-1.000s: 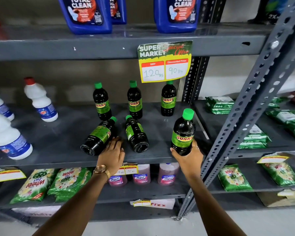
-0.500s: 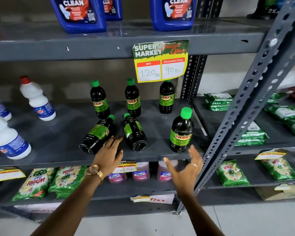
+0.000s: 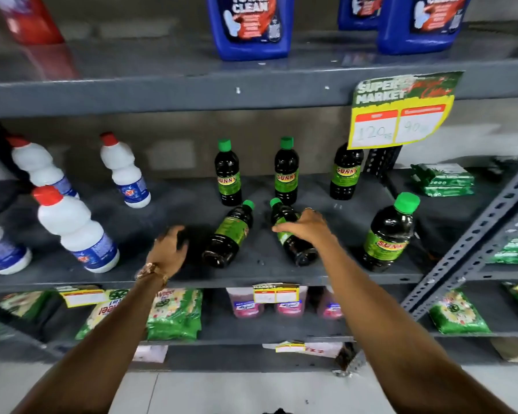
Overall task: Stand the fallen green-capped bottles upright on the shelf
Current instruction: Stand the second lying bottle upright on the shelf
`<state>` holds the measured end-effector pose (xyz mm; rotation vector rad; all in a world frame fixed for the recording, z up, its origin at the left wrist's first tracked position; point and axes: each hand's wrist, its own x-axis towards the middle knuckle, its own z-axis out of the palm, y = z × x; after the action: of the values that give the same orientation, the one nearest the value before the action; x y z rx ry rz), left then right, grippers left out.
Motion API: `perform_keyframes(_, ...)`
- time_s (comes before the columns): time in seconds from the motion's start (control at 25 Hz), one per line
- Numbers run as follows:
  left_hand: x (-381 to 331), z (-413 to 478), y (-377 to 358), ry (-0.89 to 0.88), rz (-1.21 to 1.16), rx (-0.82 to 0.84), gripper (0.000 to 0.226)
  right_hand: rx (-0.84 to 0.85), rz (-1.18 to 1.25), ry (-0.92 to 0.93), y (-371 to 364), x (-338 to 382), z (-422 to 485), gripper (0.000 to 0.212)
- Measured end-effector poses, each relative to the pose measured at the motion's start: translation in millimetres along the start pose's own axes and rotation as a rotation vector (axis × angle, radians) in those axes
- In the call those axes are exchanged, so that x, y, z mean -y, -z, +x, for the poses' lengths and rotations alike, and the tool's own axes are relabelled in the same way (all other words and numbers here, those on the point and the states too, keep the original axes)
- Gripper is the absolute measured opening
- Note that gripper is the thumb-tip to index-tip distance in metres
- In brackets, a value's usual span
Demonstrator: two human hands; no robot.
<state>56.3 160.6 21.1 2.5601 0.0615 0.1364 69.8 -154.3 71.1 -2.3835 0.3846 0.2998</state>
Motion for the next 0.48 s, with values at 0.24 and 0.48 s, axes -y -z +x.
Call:
perform_keyframes(0.24, 16.2, 17.7, -22.0, -0.149, 0.167, 0.137, 0.054, -0.063, 0.328, -0.047, -24.3, -18.7, -0.3, 0.052)
perform_keyframes(0.48, 20.4, 20.2, -30.8, -0.228, 0.317, 0.133, 0.091, -0.597, 0.667, 0.194, -44.5, -10.6, -18.2, 0.065)
